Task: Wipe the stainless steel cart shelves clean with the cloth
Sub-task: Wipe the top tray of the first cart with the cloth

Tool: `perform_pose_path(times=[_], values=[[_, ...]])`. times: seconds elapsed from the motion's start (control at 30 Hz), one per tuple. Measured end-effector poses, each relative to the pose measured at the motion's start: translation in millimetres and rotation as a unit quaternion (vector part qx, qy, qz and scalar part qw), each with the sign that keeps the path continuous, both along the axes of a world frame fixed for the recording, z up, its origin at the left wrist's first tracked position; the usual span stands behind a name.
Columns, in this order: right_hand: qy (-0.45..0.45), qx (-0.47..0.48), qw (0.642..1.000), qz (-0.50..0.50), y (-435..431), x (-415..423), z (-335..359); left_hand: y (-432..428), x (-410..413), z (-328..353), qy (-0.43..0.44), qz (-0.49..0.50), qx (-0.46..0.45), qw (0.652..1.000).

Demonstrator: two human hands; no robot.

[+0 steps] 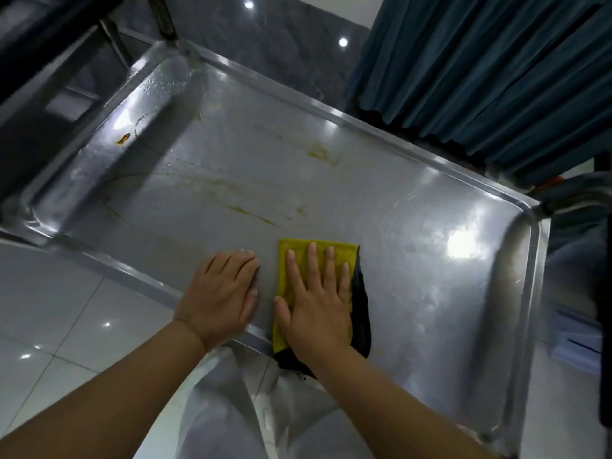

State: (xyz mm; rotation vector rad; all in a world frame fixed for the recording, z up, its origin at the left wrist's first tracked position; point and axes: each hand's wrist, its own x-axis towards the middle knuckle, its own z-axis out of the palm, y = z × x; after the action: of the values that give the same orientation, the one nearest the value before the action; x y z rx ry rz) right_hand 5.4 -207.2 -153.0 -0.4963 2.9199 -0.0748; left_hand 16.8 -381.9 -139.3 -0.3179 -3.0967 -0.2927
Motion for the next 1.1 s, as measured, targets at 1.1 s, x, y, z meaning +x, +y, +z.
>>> perform_pose_path(times=[1.1], values=[[-0.014,0.02,0.999,-0.047,-83,4,4,-79,-31,26,0.022,0.062,0.079,0.995]])
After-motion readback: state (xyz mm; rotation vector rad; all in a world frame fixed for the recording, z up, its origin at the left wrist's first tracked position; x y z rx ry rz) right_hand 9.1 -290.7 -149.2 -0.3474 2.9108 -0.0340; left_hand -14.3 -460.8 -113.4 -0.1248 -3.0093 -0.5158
